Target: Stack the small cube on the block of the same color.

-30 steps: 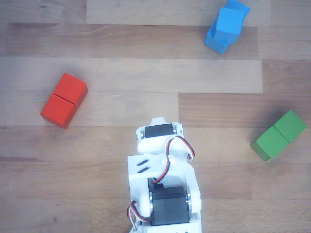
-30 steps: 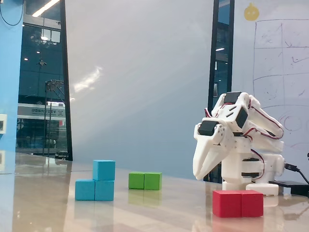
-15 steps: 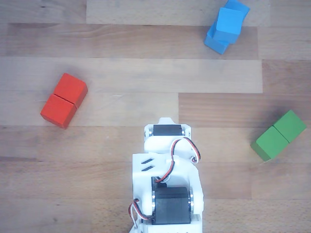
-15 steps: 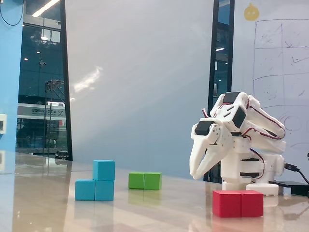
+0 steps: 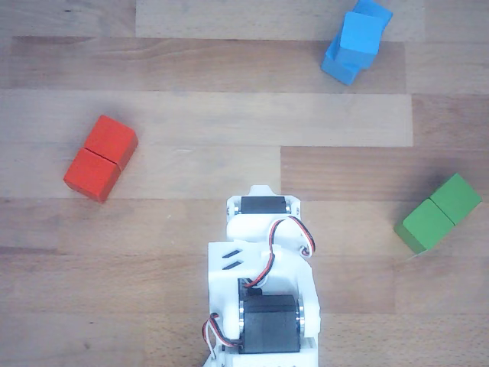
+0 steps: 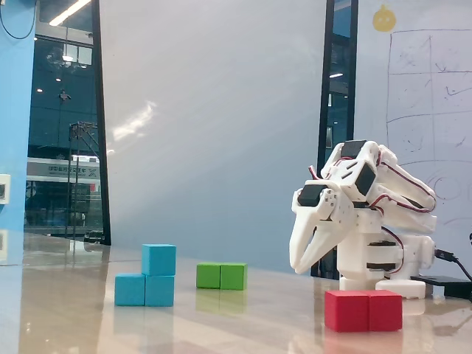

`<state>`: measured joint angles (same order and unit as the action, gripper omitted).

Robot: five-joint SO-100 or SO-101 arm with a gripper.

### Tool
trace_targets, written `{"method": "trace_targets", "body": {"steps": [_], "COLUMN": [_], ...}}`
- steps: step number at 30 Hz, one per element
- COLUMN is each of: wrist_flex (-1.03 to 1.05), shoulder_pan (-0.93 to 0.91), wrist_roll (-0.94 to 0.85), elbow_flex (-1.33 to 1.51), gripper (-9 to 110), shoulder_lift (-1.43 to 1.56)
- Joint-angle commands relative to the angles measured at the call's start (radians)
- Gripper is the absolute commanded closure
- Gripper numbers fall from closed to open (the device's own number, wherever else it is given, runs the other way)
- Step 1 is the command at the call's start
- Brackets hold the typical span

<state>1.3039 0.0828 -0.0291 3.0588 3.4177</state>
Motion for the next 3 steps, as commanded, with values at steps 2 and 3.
{"method": "trace_targets", "body": {"steps": [2,3], "wrist_flex": [0.002,0.002], "shoulder_pan": [-0.009,-0.009], "wrist_roll": [0.005,0.005], "elbow_flex": [-0.012,-0.012], "gripper": [102,102], "shoulder_lift": [0.029,0.029]}}
